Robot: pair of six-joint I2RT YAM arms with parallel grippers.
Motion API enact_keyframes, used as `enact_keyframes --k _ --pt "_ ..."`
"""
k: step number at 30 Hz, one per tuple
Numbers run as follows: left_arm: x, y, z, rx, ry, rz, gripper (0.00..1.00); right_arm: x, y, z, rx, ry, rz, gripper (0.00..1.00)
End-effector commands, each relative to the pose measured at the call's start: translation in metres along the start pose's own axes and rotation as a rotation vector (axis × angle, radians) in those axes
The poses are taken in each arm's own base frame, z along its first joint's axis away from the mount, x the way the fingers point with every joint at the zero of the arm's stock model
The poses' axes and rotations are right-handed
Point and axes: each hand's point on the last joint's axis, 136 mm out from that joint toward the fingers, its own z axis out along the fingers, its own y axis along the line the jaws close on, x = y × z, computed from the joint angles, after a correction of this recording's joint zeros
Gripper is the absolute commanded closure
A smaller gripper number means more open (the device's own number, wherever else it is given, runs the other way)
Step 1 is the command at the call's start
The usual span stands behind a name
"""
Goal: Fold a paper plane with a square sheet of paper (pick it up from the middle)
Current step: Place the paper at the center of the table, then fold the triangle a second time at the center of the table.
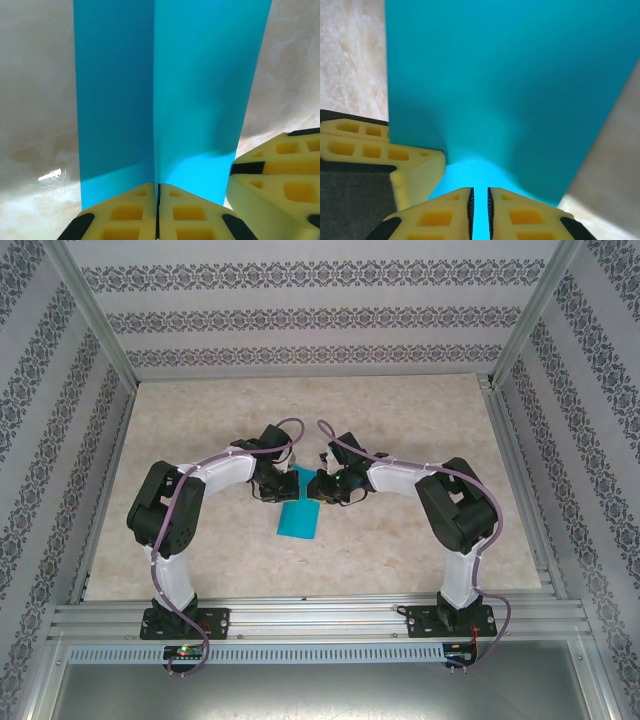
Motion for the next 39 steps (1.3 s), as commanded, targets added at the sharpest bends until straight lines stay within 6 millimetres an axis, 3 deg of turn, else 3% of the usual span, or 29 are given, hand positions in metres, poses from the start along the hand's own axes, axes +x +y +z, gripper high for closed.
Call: enact_keyframes --k 1,8,11,20,27,35,39 --pt "-0.007 -0.004 -0.014 0.021 -0.057 -0.008 0.88 -0.005 -0.001 0.003 0.005 0.003 -0.015 0.83" --pt "0.008 -0.017 -0.016 0.138 -0.039 -0.031 0.67 -0.001 -0.020 0.014 0.058 0.024 0.006 0.83" --pt "0.016 -0.018 -0.012 0.173 -0.023 -0.043 0.64 0.000 -0.024 0.015 0.072 0.025 0.009 0.83" --pt "0.048 -0.019 -0.015 0.226 0.016 -0.053 0.61 0.000 -0.034 0.016 0.106 0.027 0.011 0.82" --pt "0.065 -0.028 -0.017 0.277 0.046 -0.033 0.69 -0.001 -0.037 0.016 0.116 0.028 0.017 0.82" --pt "0.045 -0.058 -0.023 0.421 0.003 -0.005 0.71 0.001 -0.040 0.016 0.115 0.030 0.027 0.82" --pt "0.033 -0.061 -0.020 0.416 -0.019 -0.010 0.68 0.002 -0.040 0.015 0.094 0.032 0.039 0.82"
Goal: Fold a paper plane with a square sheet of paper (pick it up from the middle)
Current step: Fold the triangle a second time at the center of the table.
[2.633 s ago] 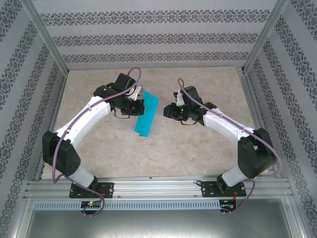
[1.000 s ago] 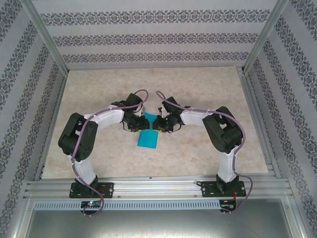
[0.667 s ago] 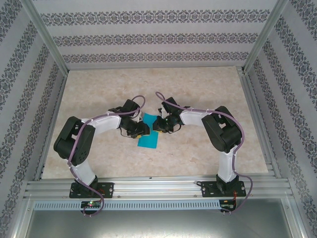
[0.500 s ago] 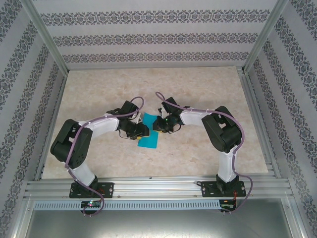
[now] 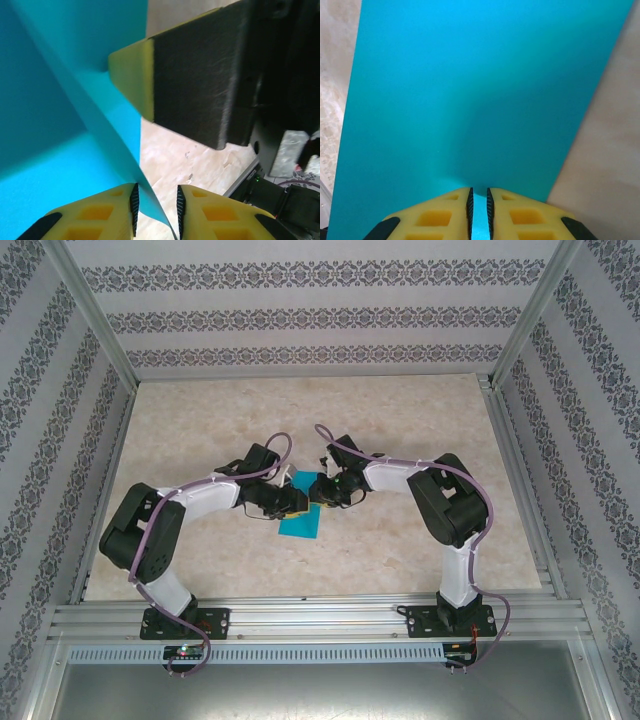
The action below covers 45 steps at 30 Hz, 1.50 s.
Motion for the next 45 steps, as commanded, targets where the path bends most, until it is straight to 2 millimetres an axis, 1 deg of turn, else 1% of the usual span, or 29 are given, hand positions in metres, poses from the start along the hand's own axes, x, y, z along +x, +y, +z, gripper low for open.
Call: enact_keyframes --k 1,4,8,10,14,16,20,24,29,33,38,41,45 --pt "-0.016 -0.017 0.005 0.049 -0.031 0.030 0.68 0.002 -0.017 0.004 0.034 0.006 0.026 0.82" --pt "-0.019 -0.011 0.009 0.023 -0.037 0.021 0.66 -0.003 -0.011 -0.003 -0.010 -0.013 0.042 0.80" --pt "-0.023 -0.002 0.013 -0.007 -0.049 0.003 0.60 -0.018 0.005 -0.023 -0.123 -0.077 0.060 0.77" --pt "-0.025 -0.001 0.014 -0.003 -0.052 -0.005 0.58 -0.022 0.009 -0.029 -0.159 -0.086 0.066 0.75" --pt "-0.031 -0.005 0.016 0.014 -0.061 -0.012 0.54 -0.022 0.014 -0.034 -0.209 -0.076 0.073 0.73" --pt "-0.032 -0.007 0.017 0.023 -0.061 -0.013 0.54 -0.021 0.012 -0.032 -0.201 -0.071 0.076 0.73" --pt "-0.032 -0.010 0.015 0.037 -0.062 -0.011 0.53 -0.019 -0.005 -0.022 -0.128 -0.050 0.092 0.77" --pt "-0.029 -0.012 0.015 0.061 -0.056 -0.019 0.53 -0.014 -0.017 -0.014 -0.060 -0.031 0.091 0.78" --pt "-0.034 -0.019 0.021 0.125 -0.063 -0.043 0.53 -0.009 -0.023 -0.009 -0.031 -0.009 0.096 0.78" --pt "-0.039 -0.019 0.026 0.136 -0.067 -0.054 0.51 -0.007 -0.026 -0.008 -0.007 0.008 0.094 0.80" --pt "-0.040 -0.012 0.031 0.112 -0.067 -0.068 0.46 -0.007 -0.021 -0.014 -0.015 0.005 0.091 0.80" --pt "-0.041 -0.010 0.031 0.107 -0.071 -0.075 0.45 -0.013 -0.013 -0.024 -0.046 -0.019 0.088 0.79" --pt "-0.040 -0.007 0.031 0.092 -0.072 -0.073 0.42 -0.021 0.001 -0.041 -0.120 -0.060 0.097 0.73"
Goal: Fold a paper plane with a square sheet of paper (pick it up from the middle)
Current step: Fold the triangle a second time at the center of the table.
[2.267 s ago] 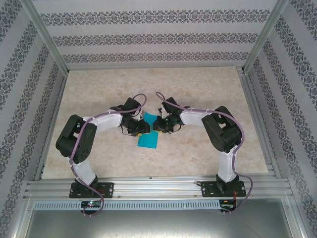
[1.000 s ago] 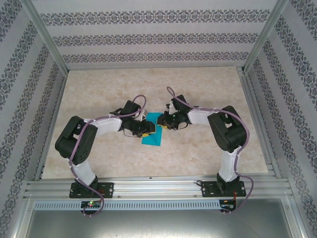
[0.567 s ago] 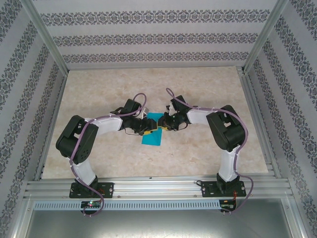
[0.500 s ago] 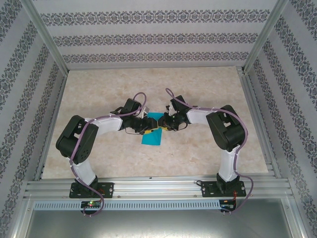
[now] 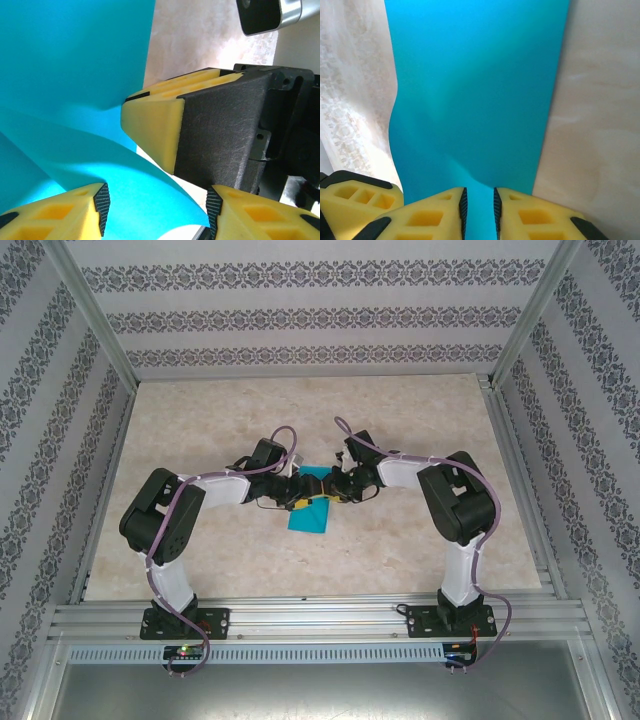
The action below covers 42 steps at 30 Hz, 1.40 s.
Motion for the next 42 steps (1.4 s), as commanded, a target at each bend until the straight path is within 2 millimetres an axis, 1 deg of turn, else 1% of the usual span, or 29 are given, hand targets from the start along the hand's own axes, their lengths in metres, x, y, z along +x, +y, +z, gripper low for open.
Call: enact_keyframes --k 1,5,7,9,12,17,19,23,29,33,36,42 --pt "0.000 0.006 0.004 -0.019 -0.004 -0.007 0.41 -0.004 0.025 -0.023 -0.088 -0.034 -0.006 0.72" --pt "0.000 0.008 0.004 -0.025 -0.005 -0.009 0.40 -0.006 0.030 -0.042 -0.117 -0.074 0.002 0.65" --pt "0.000 0.008 0.005 -0.025 -0.003 -0.003 0.40 -0.005 0.026 -0.052 -0.115 -0.097 0.004 0.62" --pt "-0.001 0.008 0.005 -0.027 -0.002 -0.001 0.40 -0.002 0.021 -0.057 -0.112 -0.103 0.005 0.61" --pt "0.000 0.008 0.005 -0.031 0.000 0.002 0.41 0.007 0.022 -0.061 -0.130 -0.093 -0.027 0.61" --pt "0.000 0.009 0.005 -0.034 0.001 0.002 0.42 0.020 0.035 -0.066 -0.213 -0.051 -0.072 0.59" --pt "0.000 0.010 0.005 -0.037 0.000 0.001 0.43 0.025 0.034 -0.063 -0.217 -0.030 -0.071 0.59" --pt "0.000 0.010 0.005 -0.037 -0.001 0.002 0.45 0.029 0.024 -0.056 -0.188 -0.013 -0.059 0.60" --pt "0.001 0.012 0.004 -0.044 -0.001 -0.005 0.45 0.028 0.024 -0.047 -0.182 0.008 -0.058 0.64" --pt "0.001 0.012 0.004 -0.042 -0.002 -0.007 0.46 0.027 0.021 -0.046 -0.158 0.005 -0.067 0.64" --pt "0.000 0.011 0.004 -0.041 -0.004 -0.004 0.47 0.029 0.019 -0.043 -0.158 0.018 -0.065 0.66" --pt "0.001 0.011 0.003 -0.039 -0.006 -0.006 0.47 0.034 0.022 -0.037 -0.192 0.045 -0.052 0.74"
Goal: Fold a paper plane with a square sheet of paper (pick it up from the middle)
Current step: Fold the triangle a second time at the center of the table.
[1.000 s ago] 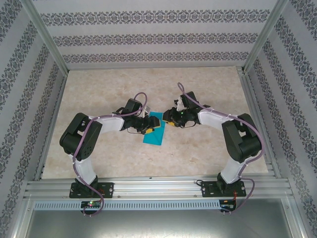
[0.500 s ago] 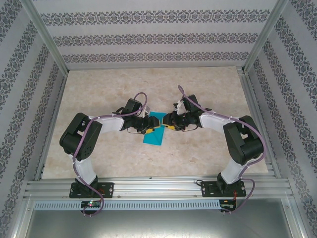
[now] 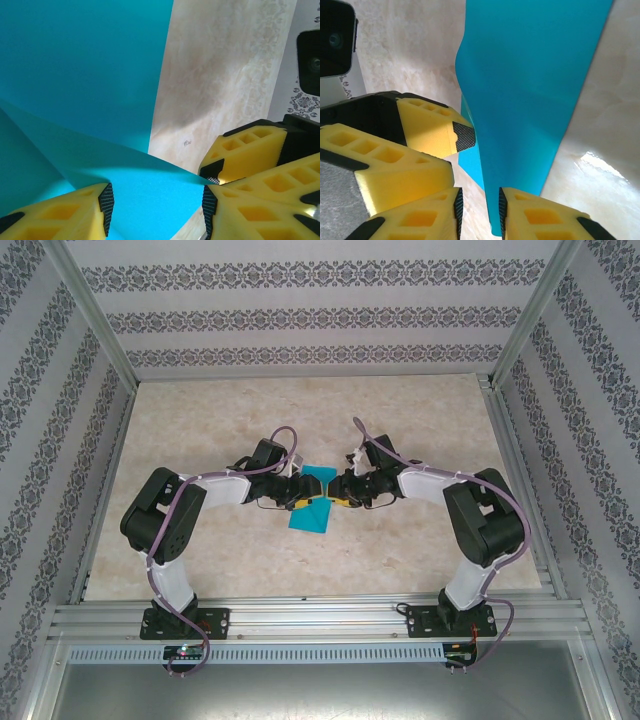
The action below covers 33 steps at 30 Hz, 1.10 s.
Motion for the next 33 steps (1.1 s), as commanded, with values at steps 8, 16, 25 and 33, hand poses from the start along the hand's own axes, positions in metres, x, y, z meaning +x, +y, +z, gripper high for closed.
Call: enact_keyframes --k 8,16,25,33 --pt "0.004 0.002 -0.007 -0.033 -0.007 0.011 0.47 -0.003 0.006 0.004 -0.022 0.010 -0.029 0.90" --pt "-0.003 0.012 -0.032 -0.094 -0.068 -0.025 0.46 0.006 0.026 0.010 -0.082 0.045 -0.136 1.00" --pt "-0.008 0.022 -0.055 -0.138 -0.161 -0.072 0.55 0.009 0.020 0.024 -0.055 0.091 -0.175 1.00" --pt "0.002 0.002 -0.029 -0.047 -0.114 -0.035 0.68 0.002 -0.003 0.018 0.048 0.098 -0.186 1.00"
